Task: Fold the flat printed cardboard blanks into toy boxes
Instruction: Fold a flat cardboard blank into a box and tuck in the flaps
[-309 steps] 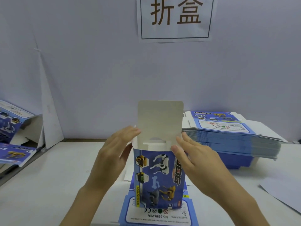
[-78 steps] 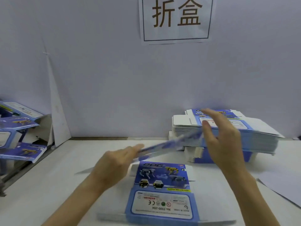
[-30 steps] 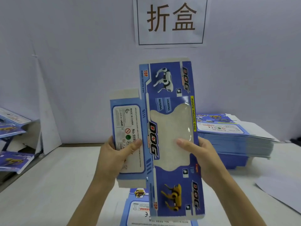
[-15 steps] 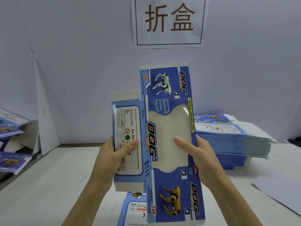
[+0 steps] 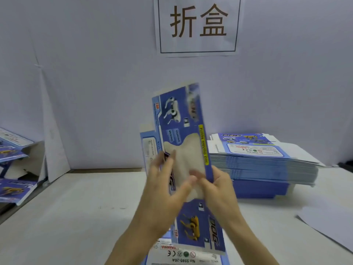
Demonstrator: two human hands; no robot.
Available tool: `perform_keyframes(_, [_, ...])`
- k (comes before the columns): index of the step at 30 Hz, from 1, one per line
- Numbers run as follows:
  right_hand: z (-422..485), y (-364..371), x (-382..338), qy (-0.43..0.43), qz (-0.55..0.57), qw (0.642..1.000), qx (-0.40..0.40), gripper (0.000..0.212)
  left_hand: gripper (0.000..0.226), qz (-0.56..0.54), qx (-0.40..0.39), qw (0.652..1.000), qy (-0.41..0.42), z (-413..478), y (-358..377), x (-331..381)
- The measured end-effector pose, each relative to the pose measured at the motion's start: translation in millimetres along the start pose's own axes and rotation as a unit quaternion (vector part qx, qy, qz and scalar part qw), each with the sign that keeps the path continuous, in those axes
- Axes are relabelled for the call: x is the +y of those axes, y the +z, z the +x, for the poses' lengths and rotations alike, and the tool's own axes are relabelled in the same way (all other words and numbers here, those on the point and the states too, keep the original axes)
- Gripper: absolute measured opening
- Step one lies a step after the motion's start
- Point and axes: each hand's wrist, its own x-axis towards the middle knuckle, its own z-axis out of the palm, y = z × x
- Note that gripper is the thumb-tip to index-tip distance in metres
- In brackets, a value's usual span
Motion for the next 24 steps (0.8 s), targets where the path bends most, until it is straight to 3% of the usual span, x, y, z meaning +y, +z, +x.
perform_keyframes(2, [-8.7, 15.1, 3.4, -0.050, -0.055, 0.997, -0.002, 0.018, 0.089, -0.032, -0.034, 0.998, 0.036, -8.1, 10.3, 9.3])
perform_keyframes(4, [-15.7, 22.4, -2.7, -0.086, -0.066, 0.992, -0.072, 0.019, 0.105, -0.068, 0.007, 0.997, 0.043, -12.1, 14.9, 17.6])
perform_keyframes(6, [-14.8, 19.1, -11.1, -0.122, -0.082, 0.973, -0.179, 0.052, 0.091, -0.124, 0.086, 0.988, 0.033, -8.8, 7.0, 21.5])
perform_keyframes(8, [-9.5, 9.6, -13.7, -0.152, -0.139, 0.955, -0.214, 0.064, 0.065, -0.166, 0.142, 0.975, 0.027, -2.4, -8.7, 16.5])
perform_keyframes(11, [-1.9, 1.3, -17.7, -0.134, -0.134, 0.975, -0.112, 0.072, 0.037, -0.182, 0.155, 0.970, 0.041, 6.7, -35.8, 3.4])
perform_keyframes(14, [8.0, -9.1, -7.8, -0.076, -0.078, 0.993, 0.045, 0.087, 0.034, -0.293, 0.113, 0.949, -0.022, 12.5, -44.8, -7.8])
perform_keyframes(16, [12.2, -16.2, -4.7, -0.032, -0.013, 0.999, 0.035, 0.090, 0.036, -0.335, 0.101, 0.936, -0.044, 14.5, -44.0, -12.9])
perform_keyframes(18, [15.5, -20.6, -2.1, -0.018, 0.069, 0.997, -0.013, 0.077, 0.038, -0.327, 0.089, 0.941, -0.024, 15.5, -40.9, -14.1])
perform_keyframes(20, [13.9, -18.0, 0.1, -0.047, 0.072, 0.996, -0.025, 0.060, 0.046, -0.296, 0.045, 0.954, -0.004, 15.0, -35.4, -12.0])
perform_keyframes(22, [10.9, -13.0, -0.6, -0.066, 0.063, 0.996, -0.021, 0.059, 0.066, -0.273, 0.000, 0.962, -0.008, 14.4, -31.1, -10.5])
perform_keyframes(24, [12.4, -10.7, -2.0, -0.078, 0.052, 0.995, -0.019, 0.056, 0.074, -0.236, 0.012, 0.972, 0.002, 14.7, -30.6, -13.1])
